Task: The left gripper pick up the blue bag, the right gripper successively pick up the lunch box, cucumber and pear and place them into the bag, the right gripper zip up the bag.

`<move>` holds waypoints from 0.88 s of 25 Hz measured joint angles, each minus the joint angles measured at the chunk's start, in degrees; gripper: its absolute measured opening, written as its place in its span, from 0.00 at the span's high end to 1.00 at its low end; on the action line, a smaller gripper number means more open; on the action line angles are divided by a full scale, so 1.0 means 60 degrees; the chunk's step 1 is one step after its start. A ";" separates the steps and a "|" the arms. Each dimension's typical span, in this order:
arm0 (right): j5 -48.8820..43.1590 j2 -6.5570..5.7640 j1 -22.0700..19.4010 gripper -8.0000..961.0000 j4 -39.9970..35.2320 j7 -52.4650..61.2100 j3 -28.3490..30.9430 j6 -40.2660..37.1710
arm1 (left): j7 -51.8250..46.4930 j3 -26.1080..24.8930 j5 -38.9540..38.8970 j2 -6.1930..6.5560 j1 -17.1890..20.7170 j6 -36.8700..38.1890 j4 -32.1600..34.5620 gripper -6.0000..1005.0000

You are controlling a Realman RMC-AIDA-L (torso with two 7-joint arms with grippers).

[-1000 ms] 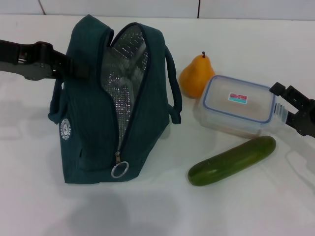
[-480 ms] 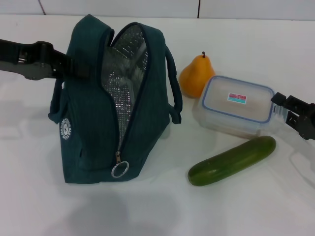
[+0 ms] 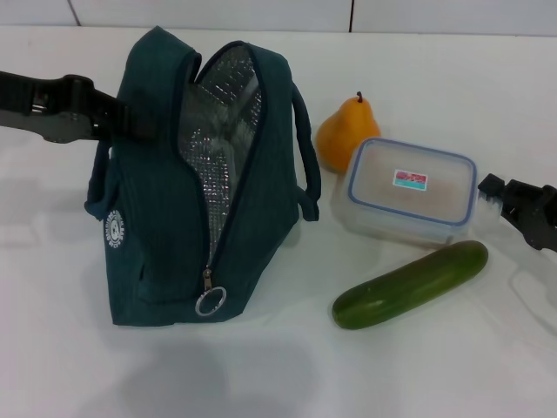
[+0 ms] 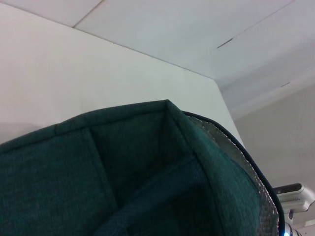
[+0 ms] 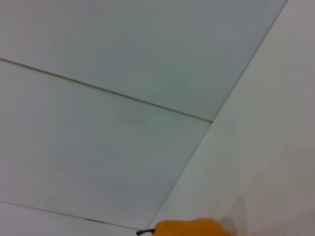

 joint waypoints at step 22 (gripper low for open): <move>0.0012 0.0014 -0.0109 0.89 -0.0018 -0.0265 0.0014 -0.0409 | 0.0010 0.0000 -0.0001 0.0029 0.0009 0.0015 0.0016 0.95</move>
